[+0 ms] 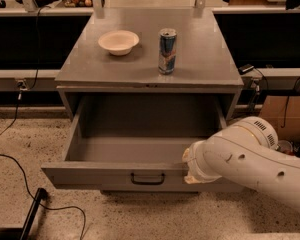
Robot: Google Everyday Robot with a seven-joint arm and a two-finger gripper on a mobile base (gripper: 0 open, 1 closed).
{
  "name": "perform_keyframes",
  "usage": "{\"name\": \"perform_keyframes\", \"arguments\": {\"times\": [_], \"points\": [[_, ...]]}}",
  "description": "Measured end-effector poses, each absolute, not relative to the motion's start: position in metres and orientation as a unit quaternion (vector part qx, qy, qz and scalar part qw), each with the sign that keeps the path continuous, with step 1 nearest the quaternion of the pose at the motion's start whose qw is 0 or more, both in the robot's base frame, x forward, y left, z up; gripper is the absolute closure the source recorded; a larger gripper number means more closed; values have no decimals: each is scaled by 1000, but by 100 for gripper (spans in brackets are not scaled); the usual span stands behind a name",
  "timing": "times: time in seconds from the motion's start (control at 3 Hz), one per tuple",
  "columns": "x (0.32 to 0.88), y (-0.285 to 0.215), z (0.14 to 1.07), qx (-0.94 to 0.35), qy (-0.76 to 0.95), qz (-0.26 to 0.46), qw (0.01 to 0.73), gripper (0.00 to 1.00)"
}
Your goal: Close top drawer
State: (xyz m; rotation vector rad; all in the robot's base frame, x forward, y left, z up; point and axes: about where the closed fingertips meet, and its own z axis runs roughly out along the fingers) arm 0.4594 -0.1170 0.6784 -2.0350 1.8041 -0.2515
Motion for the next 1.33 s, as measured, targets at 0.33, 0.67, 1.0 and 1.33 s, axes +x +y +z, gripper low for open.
{"name": "perform_keyframes", "arguments": {"times": [0.33,0.67,1.0,1.33], "points": [[459,-117,679,-730,646,-91,204,3],[459,-116,679,-730,646,-91,204,0],[446,-117,683,-728,646,-81,214,0],[415,-124,696,-716,652,-71,241,19]]}}
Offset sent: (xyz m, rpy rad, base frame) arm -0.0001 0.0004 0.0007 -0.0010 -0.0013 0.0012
